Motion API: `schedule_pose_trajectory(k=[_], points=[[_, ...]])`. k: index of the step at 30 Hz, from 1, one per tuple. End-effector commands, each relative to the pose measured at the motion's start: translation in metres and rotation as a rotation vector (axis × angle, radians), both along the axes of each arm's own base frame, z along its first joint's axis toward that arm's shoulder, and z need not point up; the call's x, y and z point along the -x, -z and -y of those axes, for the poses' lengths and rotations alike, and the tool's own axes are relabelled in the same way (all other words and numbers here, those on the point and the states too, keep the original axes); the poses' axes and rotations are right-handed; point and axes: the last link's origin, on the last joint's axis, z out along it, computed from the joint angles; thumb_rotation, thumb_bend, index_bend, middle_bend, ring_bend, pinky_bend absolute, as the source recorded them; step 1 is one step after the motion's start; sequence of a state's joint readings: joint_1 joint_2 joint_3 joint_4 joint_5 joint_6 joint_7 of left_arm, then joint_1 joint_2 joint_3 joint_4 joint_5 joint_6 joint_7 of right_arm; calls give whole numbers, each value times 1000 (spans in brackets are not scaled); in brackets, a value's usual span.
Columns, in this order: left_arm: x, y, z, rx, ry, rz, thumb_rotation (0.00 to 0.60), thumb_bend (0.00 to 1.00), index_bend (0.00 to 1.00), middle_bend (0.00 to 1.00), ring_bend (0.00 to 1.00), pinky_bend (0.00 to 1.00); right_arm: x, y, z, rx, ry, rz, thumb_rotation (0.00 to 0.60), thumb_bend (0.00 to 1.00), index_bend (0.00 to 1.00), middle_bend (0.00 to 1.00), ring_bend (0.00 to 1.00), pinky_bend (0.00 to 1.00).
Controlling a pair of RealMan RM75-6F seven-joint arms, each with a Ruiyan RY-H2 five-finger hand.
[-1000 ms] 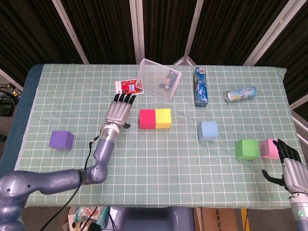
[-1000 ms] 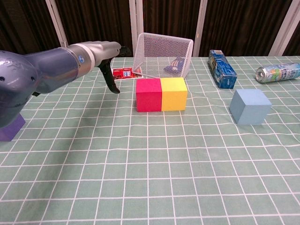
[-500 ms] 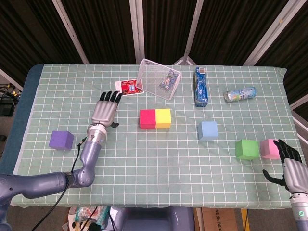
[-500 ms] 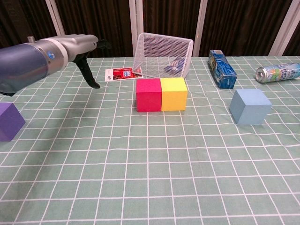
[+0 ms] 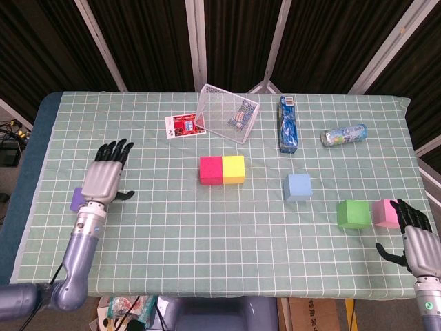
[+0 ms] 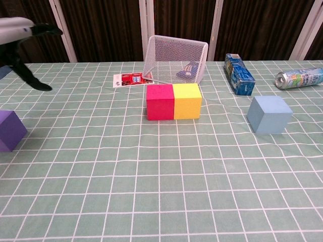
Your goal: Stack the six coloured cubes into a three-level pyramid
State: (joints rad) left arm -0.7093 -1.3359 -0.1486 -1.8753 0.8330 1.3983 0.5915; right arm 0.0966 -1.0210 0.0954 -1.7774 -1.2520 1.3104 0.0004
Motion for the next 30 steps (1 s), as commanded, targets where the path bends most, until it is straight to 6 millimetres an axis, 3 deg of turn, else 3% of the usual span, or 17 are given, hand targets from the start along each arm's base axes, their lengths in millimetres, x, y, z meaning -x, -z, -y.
schedule_pose_trajectory(k=[1,9,15,24,30], points=[[19,-22,27,-37,2,1,600,107,0,0,0,0,-4,0,2,4,-7,-18,600,298,0,0,0,0],[39,-43,45,-65,18,-36,600,108,0,0,0,0,-22,4,17,-2,-62,-67,600,299,0,0,0,0],[44,-56,42,-85,5,2,600,107,0,0,0,0,-47,14,41,-63,-125,-111,600,299,0,0,0,0],[44,-71,41,-105,10,46,600,108,0,0,0,0,-102,42,104,-165,-289,-173,600,299,0,0,0,0],[42,-78,40,-111,13,71,600,107,0,0,0,0,-118,59,146,-251,-310,-201,600,298,0,0,0,0]])
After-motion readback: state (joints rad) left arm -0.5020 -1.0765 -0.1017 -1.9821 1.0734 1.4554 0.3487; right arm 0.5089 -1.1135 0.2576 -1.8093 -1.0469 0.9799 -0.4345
